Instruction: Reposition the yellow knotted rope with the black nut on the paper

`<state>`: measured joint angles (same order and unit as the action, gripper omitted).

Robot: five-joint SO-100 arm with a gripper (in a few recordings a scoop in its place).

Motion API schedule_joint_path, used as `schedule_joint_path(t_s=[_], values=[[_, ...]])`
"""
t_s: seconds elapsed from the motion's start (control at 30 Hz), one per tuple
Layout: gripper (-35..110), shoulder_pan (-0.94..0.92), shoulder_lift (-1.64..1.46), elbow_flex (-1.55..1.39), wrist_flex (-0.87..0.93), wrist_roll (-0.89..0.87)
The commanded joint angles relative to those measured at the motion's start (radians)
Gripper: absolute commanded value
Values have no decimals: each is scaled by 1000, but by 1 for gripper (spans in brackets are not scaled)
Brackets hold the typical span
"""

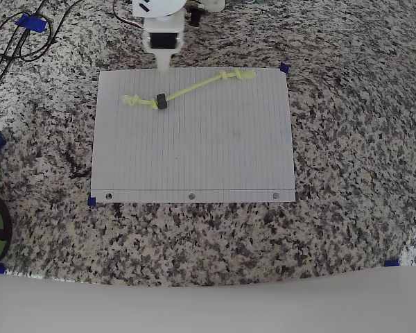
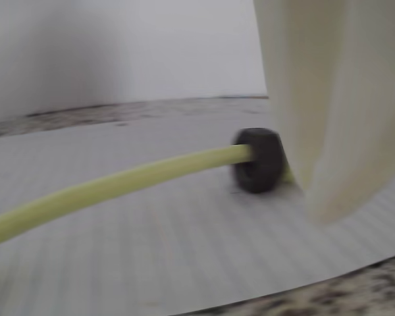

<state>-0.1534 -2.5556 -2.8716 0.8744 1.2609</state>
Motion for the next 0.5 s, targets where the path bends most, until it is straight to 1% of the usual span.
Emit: schedule_joint_path(t_s=[0.0,0.1,0.33,0.47], values=[[0,118,3,29,38,-132],[0,202,25,43,67,-207],[0,308,98,87,14,-209],[0,319,147,97,-57,-201]])
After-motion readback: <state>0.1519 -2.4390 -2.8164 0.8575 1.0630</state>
